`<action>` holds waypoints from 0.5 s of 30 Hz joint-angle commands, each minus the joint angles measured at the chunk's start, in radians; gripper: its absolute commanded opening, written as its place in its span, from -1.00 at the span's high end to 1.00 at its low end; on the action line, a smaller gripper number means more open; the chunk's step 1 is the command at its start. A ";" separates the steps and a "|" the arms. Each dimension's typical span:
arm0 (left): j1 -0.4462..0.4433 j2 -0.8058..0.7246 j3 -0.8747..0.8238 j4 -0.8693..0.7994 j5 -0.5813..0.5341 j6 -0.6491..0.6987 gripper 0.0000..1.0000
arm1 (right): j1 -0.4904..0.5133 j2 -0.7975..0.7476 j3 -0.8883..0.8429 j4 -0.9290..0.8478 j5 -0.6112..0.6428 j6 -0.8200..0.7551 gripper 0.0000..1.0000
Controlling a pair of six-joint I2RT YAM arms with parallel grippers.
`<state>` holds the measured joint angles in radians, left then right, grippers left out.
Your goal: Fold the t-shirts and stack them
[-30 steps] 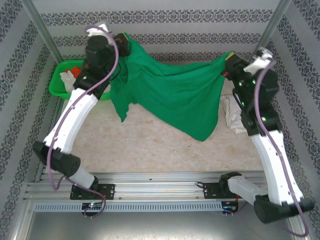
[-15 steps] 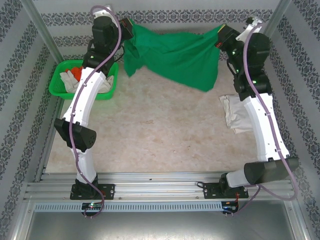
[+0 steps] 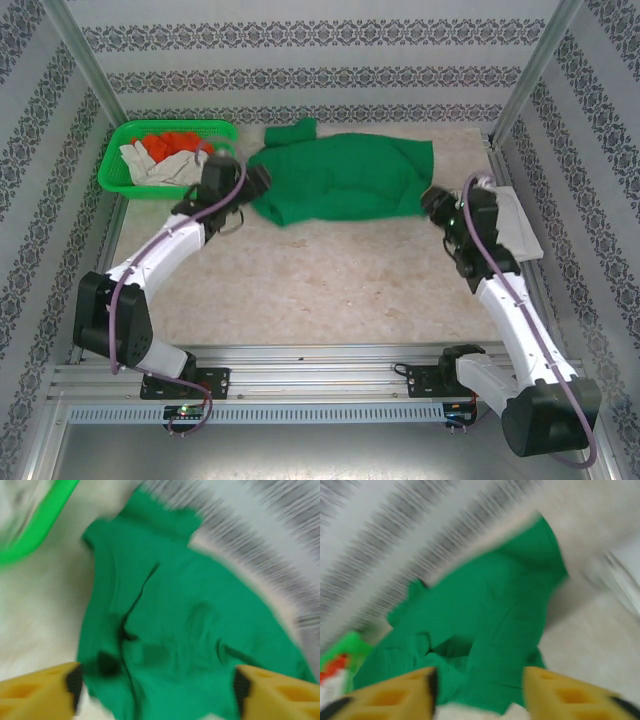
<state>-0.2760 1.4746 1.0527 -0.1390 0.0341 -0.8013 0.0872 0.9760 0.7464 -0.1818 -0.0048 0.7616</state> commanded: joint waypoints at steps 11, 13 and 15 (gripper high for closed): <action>-0.031 0.134 -0.003 -0.070 -0.078 -0.091 -1.00 | 0.014 0.218 -0.059 0.025 -0.044 -0.058 -0.58; -0.039 0.217 0.096 -0.112 -0.060 -0.080 -0.99 | 0.048 0.288 -0.009 0.023 -0.050 -0.083 -0.58; -0.045 0.303 0.202 -0.199 -0.050 -0.085 -0.90 | 0.082 0.340 0.037 0.023 -0.049 -0.097 -0.58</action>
<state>-0.3054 1.7016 1.1553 -0.2367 -0.0273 -0.8715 0.1291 1.2770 0.7109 -0.1890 -0.0208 0.7177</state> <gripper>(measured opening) 0.965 0.790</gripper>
